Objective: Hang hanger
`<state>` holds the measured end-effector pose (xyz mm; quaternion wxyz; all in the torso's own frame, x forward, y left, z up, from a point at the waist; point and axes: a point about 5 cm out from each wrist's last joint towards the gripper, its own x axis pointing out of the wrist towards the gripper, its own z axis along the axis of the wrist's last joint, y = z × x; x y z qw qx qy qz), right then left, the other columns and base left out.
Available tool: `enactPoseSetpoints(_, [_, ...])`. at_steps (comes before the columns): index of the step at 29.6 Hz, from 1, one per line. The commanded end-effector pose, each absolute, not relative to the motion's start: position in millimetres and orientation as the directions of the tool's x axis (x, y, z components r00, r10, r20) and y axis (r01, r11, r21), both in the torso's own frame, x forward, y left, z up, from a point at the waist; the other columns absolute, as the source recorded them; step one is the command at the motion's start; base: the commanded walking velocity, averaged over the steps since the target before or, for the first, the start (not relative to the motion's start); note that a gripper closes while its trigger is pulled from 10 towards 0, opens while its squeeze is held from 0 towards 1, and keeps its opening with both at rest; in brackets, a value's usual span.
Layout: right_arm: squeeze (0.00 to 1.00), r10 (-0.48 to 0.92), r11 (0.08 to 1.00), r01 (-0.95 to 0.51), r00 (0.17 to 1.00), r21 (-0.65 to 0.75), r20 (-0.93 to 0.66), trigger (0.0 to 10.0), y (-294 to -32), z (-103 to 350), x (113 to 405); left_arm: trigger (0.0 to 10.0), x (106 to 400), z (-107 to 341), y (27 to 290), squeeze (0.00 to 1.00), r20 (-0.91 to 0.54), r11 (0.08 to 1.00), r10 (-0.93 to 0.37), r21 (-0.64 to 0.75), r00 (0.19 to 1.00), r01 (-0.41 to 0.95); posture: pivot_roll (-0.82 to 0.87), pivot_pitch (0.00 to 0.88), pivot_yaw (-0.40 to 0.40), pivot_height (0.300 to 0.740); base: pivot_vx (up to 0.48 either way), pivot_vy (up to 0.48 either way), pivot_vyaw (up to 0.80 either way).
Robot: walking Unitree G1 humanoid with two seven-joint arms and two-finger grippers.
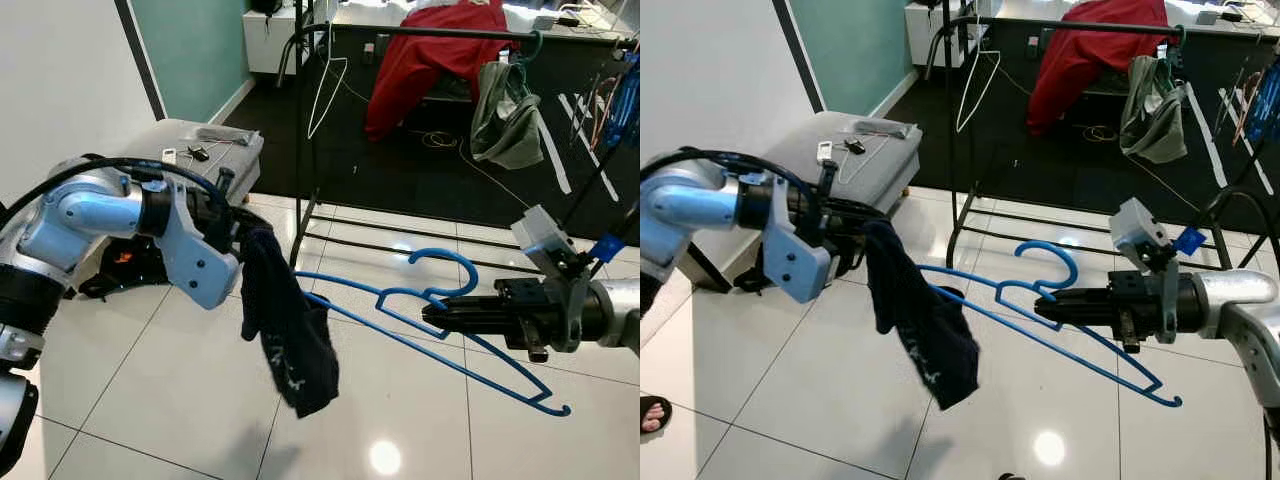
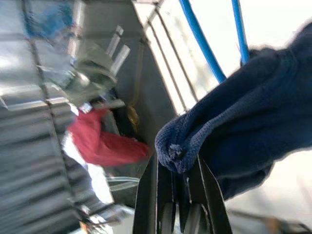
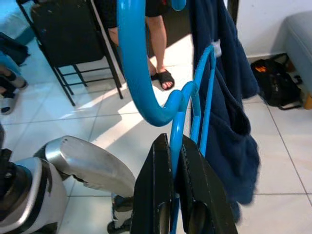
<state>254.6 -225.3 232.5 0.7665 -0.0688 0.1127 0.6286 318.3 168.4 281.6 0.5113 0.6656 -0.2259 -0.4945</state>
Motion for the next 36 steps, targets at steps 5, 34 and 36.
enactPoseSetpoints(5, [0.0,0.954,0.174,-0.984,0.16,0.031,-0.253,10.0,-223.1,236.8,251.2,10.0,319.9,280.1,170.7,0.0,-0.464,-0.414,-0.779,0.886,0.422,0.211,-0.04,0.092,0.045,0.74,0.0,0.0,0.0])
enactPoseSetpoints(34, [0.0,0.93,0.106,-0.99,0.065,0.092,-0.362,10.0,-215.2,216.9,234.0,10.0,318.2,284.2,167.9,0.0,-0.504,-0.438,-0.751,0.864,0.427,0.25,-0.04,0.093,0.043,0.74,0.0,0.0,0.0])
enactPoseSetpoints(36, [0.0,0.93,0.106,-0.99,0.065,0.094,-0.361,10.0,-215.0,216.8,233.6,10.0,318.0,284.7,167.5,0.0,-0.503,-0.437,-0.751,0.864,0.428,0.25,-0.04,0.093,0.043,0.74,0.0,0.0,0.0])
